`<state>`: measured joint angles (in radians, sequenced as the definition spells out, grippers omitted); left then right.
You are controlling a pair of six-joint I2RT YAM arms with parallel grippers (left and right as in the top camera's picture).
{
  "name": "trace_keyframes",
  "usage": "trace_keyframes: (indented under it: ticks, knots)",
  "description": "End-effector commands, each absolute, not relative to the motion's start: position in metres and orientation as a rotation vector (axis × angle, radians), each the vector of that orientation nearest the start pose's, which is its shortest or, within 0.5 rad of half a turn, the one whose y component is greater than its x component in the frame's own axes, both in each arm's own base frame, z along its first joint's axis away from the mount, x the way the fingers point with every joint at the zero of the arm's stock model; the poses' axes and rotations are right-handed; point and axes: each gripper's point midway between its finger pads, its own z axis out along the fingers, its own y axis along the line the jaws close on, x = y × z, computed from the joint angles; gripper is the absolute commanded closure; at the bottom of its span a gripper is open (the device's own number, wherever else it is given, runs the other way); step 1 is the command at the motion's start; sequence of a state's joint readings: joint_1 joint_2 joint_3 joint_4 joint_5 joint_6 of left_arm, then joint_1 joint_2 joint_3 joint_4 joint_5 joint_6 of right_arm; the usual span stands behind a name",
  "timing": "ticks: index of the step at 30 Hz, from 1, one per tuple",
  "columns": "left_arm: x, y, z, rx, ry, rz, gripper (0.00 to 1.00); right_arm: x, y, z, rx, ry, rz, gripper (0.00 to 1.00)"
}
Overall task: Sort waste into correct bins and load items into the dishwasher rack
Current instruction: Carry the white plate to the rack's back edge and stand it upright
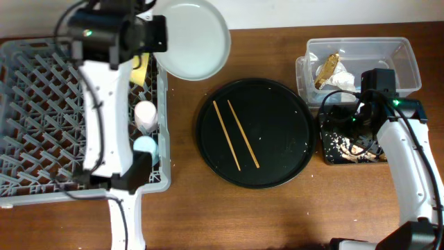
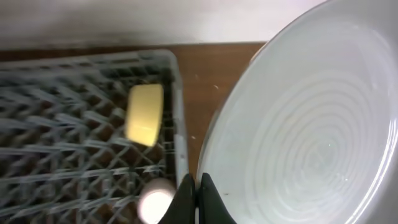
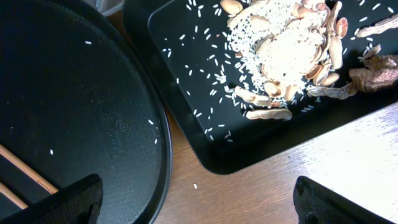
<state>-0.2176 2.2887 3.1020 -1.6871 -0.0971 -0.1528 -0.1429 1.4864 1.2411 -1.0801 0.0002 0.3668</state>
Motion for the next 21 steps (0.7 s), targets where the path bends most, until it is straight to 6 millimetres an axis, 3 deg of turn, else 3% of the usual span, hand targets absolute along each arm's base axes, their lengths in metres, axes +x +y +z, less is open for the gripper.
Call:
trace_keyframes:
  ticks: [1, 3, 4, 6, 8, 11, 14, 16, 18, 21]
  knots:
    - [0.447, -0.041, 0.367, -0.035, 2.418, 0.153, 0.99, 0.304, -0.047, 0.137, 0.75, 2.797, 0.023, 0.02]
    - [0.44, -0.015, 0.362, -0.095, 2.449, 0.265, 0.99, 0.304, -0.047, 0.137, 0.75, 2.797, 0.023, 0.01]
    - [0.436, 0.01, 0.36, -0.189, 2.448, 0.383, 0.99, 0.304, -0.047, 0.137, 0.749, 2.797, 0.023, 0.02]
    - [0.43, 0.052, 0.365, -0.333, 2.396, 0.63, 0.99, 0.304, -0.047, 0.137, 0.749, 2.797, 0.023, 0.02]
    - [0.424, 0.075, 0.376, -0.384, 2.329, 0.839, 0.99, 0.304, -0.047, 0.137, 0.75, 2.797, 0.023, 0.02]
    - [0.431, 0.096, 0.397, -0.479, 2.169, 1.011, 0.99, 0.304, -0.047, 0.137, 0.75, 2.797, 0.023, 0.01]
    - [0.447, 0.109, 0.4, -0.555, 2.039, 1.152, 0.99, 0.304, -0.047, 0.137, 0.75, 2.797, 0.023, 0.02]
    - [0.459, 0.113, 0.387, -0.583, 1.991, 1.222, 1.0, 0.304, -0.047, 0.137, 0.75, 2.797, 0.023, 0.02]
    - [0.478, 0.123, 0.357, -0.618, 1.977, 1.233, 1.0, 0.304, -0.047, 0.137, 0.75, 2.797, 0.023, 0.01]
    - [0.493, 0.135, 0.328, -0.663, 1.95, 1.238, 0.99, 0.304, -0.047, 0.137, 0.75, 2.797, 0.023, 0.02]
